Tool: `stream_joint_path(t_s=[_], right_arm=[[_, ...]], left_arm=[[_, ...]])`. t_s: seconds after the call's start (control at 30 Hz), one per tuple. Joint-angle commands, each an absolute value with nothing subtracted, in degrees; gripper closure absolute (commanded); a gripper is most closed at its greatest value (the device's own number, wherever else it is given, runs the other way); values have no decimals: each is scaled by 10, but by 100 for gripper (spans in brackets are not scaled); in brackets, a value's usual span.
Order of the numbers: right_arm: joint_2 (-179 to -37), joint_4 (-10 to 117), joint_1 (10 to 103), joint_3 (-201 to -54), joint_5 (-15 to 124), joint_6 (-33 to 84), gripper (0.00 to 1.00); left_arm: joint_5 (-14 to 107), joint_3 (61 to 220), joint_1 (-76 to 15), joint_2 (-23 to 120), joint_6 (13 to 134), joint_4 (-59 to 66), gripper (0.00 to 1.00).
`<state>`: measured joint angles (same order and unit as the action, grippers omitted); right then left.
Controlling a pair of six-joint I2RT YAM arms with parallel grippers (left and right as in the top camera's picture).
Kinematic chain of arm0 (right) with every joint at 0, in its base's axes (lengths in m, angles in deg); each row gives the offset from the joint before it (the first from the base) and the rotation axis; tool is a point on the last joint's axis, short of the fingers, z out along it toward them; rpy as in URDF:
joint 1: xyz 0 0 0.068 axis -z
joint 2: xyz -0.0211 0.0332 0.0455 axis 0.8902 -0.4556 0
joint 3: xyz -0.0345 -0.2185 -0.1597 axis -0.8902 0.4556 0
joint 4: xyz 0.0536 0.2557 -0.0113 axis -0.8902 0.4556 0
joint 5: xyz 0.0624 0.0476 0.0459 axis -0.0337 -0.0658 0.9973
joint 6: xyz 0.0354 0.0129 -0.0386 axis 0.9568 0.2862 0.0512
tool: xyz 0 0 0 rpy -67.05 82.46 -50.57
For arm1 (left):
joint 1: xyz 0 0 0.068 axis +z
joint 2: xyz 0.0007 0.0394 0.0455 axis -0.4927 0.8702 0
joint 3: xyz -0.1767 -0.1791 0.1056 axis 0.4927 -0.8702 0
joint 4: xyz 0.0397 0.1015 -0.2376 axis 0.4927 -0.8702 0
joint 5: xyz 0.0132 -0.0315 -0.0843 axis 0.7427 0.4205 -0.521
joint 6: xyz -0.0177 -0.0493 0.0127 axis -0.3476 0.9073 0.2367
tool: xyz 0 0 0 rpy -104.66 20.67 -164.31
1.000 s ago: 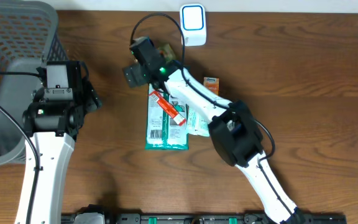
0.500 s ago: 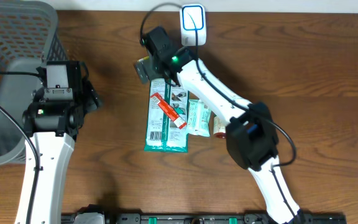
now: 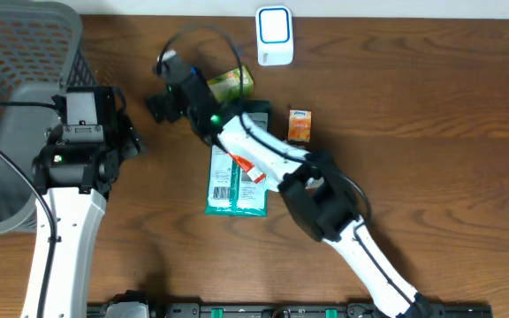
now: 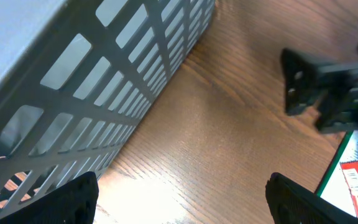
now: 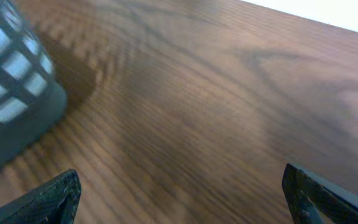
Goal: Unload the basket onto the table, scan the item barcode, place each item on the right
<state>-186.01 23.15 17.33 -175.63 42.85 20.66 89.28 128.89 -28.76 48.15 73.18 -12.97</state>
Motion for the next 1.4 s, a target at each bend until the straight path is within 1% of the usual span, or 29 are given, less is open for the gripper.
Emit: stream_joint_path(t_s=[0.0,0.13,0.4,0.6,0.7,0.77,0.87,1.0,1.03,1.07,1.1,1.2,1.23,1.27,1.37], right_arm=[[-1880,232,181,-1758,402,228,1],[-1872,326,186,-1759,403,233,1],[-1809,572,187,-1759,399,232,1],[-1788,742,193,-1759,318,232,1],[-1769,790,197,-1759,324,232,1],[-1748,782,199,-1759,364,233,1],[-1720,729,199,-1759,458,242,1],[-1705,702,195,-1759,465,215,1],[-1706,682,196,-1759,465,225,10],[-1708,665,197,-1759,464,261,16],[-1709,652,200,-1759,454,318,19],[-1709,653,213,-1758,386,526,6],[-1709,651,219,-1758,373,577,7],[-1712,640,225,-1758,370,605,7],[-1724,588,240,-1757,391,643,10]], left_arm=[[900,1295,-285,480,727,-131,13],[900,1295,-285,480,727,-131,13],[900,1295,-285,480,727,-131,13],[900,1295,-285,480,727,-131,13],[900,1295,-285,480,727,-131,13],[900,1295,-285,480,727,-131,13],[900,1295,-285,480,727,-131,13],[900,1295,-285,480,727,-131,13],[900,1295,-285,480,727,-131,13],[900,1295,-285,480,727,-131,13],[900,1295,-285,480,727,-131,13],[900,1295,-285,480,727,-131,13],[900,1295,-285,480,727,-131,13],[900,1295,-285,480,727,-131,13],[900,1295,-285,480,727,-131,13]])
